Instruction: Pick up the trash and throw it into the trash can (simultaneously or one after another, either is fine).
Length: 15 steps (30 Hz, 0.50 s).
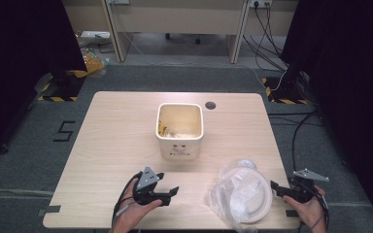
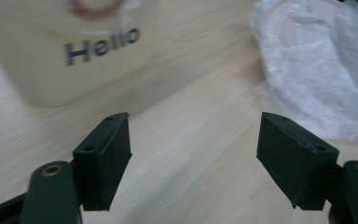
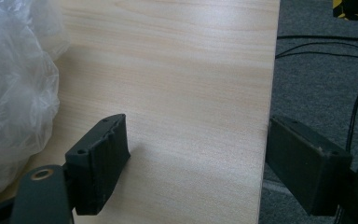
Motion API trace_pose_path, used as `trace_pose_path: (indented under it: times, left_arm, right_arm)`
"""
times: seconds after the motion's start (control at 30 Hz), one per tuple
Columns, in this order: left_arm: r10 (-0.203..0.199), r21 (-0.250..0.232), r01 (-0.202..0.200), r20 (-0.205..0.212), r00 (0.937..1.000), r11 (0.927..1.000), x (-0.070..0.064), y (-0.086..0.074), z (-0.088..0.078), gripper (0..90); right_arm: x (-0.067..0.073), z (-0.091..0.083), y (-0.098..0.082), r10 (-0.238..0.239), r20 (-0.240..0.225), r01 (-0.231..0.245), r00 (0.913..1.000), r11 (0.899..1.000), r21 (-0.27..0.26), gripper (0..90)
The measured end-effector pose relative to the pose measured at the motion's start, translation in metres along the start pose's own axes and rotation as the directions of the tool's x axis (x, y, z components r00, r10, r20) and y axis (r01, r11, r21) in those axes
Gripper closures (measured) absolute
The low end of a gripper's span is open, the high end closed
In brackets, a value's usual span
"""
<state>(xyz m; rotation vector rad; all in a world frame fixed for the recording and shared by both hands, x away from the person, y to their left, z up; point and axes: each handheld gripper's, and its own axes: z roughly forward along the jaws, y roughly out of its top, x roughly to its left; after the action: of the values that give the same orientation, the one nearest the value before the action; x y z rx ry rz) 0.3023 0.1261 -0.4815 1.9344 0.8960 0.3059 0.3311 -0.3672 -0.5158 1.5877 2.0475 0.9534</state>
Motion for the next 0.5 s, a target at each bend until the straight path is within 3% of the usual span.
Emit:
trace_pose_path:
  times: [0.07, 0.23, 0.5]
  left_arm:
    - [0.030, 0.020, -0.031, 0.043, 0.9986, 0.9993, -0.012, 0.005, 0.012, 28.7]
    - [0.074, 0.031, -0.078, 0.101, 0.9921, 0.9965, -0.029, 0.009, 0.034, 36.8]
    - [0.084, 0.082, -0.098, 0.161, 0.9834, 0.9918, -0.044, 0.013, 0.066, 36.1]
  right_arm:
    - [0.000, 0.000, 0.000, 0.006, -0.005, -0.006, 1.0000, 1.000, 0.002, 21.7]
    - [-0.001, 0.000, 0.000, 0.008, -0.007, -0.008, 0.9999, 1.000, 0.003, 21.6]
    - [-0.002, 0.000, 0.000, 0.012, -0.011, -0.012, 0.9999, 1.000, 0.004, 21.6]
